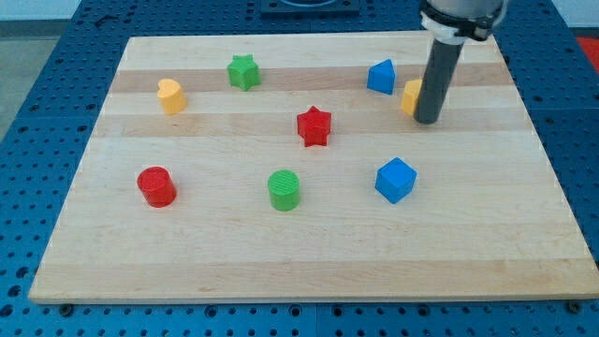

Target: Push the yellow hexagon to the blue triangle

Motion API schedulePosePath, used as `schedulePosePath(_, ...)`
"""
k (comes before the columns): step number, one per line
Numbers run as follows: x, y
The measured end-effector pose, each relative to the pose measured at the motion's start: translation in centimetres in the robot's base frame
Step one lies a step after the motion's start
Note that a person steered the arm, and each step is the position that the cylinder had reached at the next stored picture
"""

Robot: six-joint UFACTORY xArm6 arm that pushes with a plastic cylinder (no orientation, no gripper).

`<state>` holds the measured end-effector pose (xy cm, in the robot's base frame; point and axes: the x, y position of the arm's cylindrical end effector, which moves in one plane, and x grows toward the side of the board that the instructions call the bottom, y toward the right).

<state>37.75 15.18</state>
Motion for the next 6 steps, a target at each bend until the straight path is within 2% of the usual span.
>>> schedulePosePath(2,1.8,1.6)
schedulePosePath(5,-5.3,1.8)
schedulePosePath(6,-5.4,1.3)
